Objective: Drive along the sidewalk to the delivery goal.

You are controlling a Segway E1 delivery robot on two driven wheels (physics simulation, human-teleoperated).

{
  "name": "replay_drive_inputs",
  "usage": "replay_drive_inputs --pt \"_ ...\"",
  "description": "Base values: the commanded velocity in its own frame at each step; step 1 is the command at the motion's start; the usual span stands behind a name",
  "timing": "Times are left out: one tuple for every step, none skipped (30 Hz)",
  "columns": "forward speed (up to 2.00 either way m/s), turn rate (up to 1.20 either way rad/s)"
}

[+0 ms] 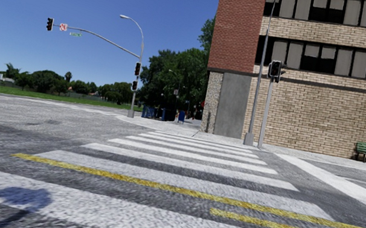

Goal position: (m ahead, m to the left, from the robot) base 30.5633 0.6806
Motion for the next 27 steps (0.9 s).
replay_drive_inputs --pt "2.00 0.00" --pt "2.00 0.00" --pt "2.00 0.00" --pt "2.00 0.00" --pt "2.00 0.00" --pt "2.00 0.00" --pt "2.00 0.00" --pt "2.00 0.00" --pt "2.00 0.00" --pt "2.00 0.00" --pt "2.00 0.00" --pt "2.00 0.00" --pt "2.00 0.00" --pt "2.00 0.00" --pt "2.00 0.00" --pt "2.00 0.00" --pt "2.00 0.00" --pt "2.00 0.00" --pt "2.00 0.00" --pt "2.00 0.00" --pt "2.00 0.00" --pt "2.00 0.00" --pt "2.00 0.00" --pt "2.00 0.00" --pt "2.00 0.00" --pt "2.00 0.00" --pt "2.00 0.00"
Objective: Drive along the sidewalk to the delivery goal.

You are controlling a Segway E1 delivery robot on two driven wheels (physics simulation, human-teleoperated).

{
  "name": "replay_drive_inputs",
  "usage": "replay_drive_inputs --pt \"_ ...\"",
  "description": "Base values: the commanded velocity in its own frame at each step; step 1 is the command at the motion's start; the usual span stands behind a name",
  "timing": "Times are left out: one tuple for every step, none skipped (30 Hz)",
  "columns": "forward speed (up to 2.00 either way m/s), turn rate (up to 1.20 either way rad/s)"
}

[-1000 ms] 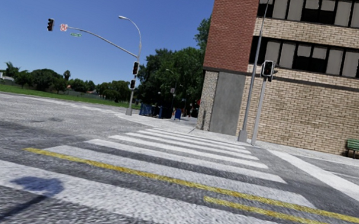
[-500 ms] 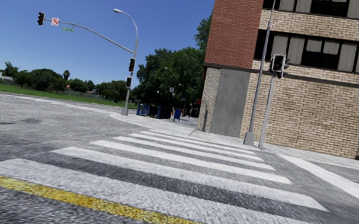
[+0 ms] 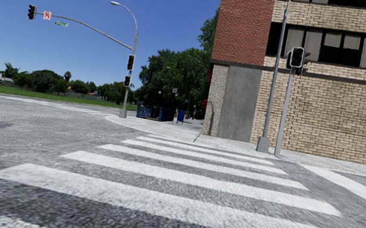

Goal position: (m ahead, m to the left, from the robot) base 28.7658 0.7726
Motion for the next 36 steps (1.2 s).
replay_drive_inputs --pt "2.00 0.00" --pt "2.00 0.00" --pt "2.00 0.00" --pt "2.00 0.00" --pt "2.00 0.00" --pt "2.00 0.00" --pt "2.00 0.00" --pt "2.00 0.00" --pt "2.00 0.00" --pt "2.00 0.00" --pt "2.00 0.00" --pt "2.00 0.00" --pt "2.00 0.00" --pt "2.00 0.00" --pt "2.00 0.00" --pt "2.00 0.00" --pt "2.00 0.00" --pt "2.00 0.00" --pt "2.00 0.00" --pt "2.00 0.00" --pt "2.00 0.00" --pt "2.00 0.00" --pt "2.00 0.00" --pt "2.00 0.00" --pt "2.00 0.00" --pt "2.00 0.00" --pt "2.00 0.00" --pt "2.00 0.00" --pt "2.00 0.00" --pt "2.00 0.00" --pt "2.00 0.00" --pt "2.00 0.00" --pt "2.00 0.00" --pt "2.00 0.00" --pt "2.00 0.00" --pt "2.00 0.00"
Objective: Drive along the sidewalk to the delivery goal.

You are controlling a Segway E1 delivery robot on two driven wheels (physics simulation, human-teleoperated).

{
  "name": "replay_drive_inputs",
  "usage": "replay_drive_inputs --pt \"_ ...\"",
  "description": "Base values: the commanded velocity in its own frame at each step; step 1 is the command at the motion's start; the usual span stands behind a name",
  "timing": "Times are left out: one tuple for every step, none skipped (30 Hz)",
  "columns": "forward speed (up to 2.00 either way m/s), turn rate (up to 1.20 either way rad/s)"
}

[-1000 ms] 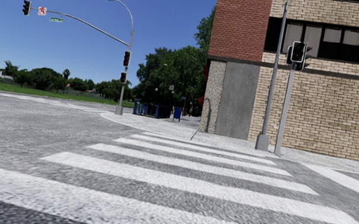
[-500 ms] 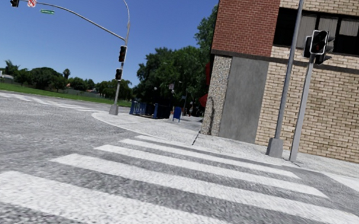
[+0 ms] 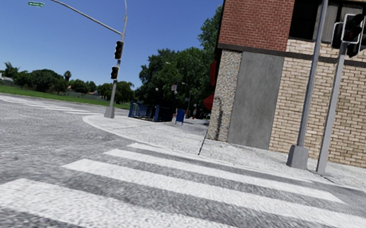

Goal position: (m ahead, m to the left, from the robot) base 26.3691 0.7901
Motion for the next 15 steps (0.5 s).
replay_drive_inputs --pt "2.00 0.00" --pt "2.00 0.00" --pt "2.00 0.00" --pt "2.00 0.00" --pt "2.00 0.00" --pt "2.00 0.00" --pt "2.00 0.00" --pt "2.00 0.00" --pt "2.00 0.00" --pt "2.00 0.00" --pt "2.00 0.00" --pt "2.00 0.00" --pt "2.00 0.00" --pt "2.00 0.00" --pt "2.00 0.00"
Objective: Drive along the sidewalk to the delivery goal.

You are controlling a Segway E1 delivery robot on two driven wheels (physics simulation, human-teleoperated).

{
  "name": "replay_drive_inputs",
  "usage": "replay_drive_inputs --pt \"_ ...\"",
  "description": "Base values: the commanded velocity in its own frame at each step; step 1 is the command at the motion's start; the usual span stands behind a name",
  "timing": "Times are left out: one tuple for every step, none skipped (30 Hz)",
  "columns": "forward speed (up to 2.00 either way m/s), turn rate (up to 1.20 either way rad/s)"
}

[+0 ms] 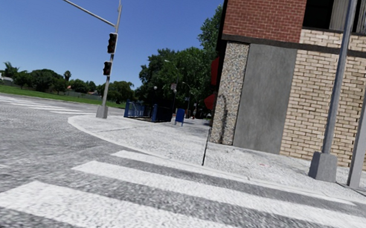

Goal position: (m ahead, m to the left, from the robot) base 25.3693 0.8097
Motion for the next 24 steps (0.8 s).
replay_drive_inputs --pt "2.00 0.00" --pt "2.00 0.00" --pt "2.00 0.00" --pt "2.00 0.00" --pt "2.00 0.00" --pt "2.00 0.00" --pt "2.00 0.00" --pt "2.00 0.00" --pt "2.00 0.00" --pt "2.00 0.00" --pt "2.00 0.00" --pt "2.00 0.00" --pt "2.00 0.00" --pt "2.00 0.00" --pt "2.00 0.00" --pt "2.00 0.00" --pt "2.00 0.00" --pt "2.00 0.00" --pt "2.00 0.00" --pt "2.00 0.00" --pt "2.00 0.00" --pt "2.00 0.00" --pt "2.00 0.00" --pt "2.00 0.00"
